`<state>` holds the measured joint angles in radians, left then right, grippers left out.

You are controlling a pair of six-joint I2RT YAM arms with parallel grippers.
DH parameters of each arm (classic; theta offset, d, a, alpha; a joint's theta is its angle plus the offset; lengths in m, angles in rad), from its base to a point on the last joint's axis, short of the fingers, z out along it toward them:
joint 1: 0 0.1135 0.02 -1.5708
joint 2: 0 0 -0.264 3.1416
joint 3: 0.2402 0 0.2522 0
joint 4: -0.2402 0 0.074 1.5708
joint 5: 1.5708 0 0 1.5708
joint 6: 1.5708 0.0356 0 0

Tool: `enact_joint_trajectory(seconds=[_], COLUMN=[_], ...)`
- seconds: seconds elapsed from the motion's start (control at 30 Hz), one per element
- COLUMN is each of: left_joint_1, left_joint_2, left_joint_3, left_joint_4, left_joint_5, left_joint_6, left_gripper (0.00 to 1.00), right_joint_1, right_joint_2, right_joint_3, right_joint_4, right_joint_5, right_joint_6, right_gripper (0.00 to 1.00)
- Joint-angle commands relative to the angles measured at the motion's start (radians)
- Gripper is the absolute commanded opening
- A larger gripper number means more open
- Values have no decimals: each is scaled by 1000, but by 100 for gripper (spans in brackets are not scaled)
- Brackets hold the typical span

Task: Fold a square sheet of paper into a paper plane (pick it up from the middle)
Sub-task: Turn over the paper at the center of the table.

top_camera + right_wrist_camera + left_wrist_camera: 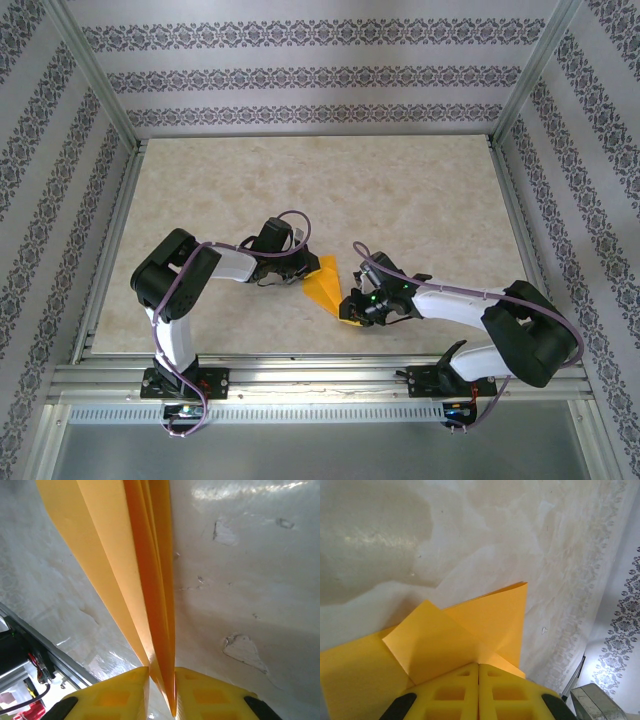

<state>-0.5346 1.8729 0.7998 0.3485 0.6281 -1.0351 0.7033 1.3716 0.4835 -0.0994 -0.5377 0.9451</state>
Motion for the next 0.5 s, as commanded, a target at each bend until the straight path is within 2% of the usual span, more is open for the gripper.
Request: enact_joint_trajectory(seconds=[0.0, 0.33, 0.47], left_joint_1=[16, 17, 18], left_joint_2=[20, 2, -32], left_joint_3=[-24, -30, -32], left_joint_4=[-78, -45, -9], left_joint_5=[-62, -53, -42], left_joint_6=[-2, -14, -20], left_gripper=[9, 10, 13], right_joint_1=[2, -37, -55], right_joint_2=[11, 3, 5], right_joint_3=[-1, -5, -22], right_joint_4=[40, 97, 155], right_joint_5=[21, 22, -10], right_joint_6=[16, 13, 9], right_gripper=[21, 22, 13])
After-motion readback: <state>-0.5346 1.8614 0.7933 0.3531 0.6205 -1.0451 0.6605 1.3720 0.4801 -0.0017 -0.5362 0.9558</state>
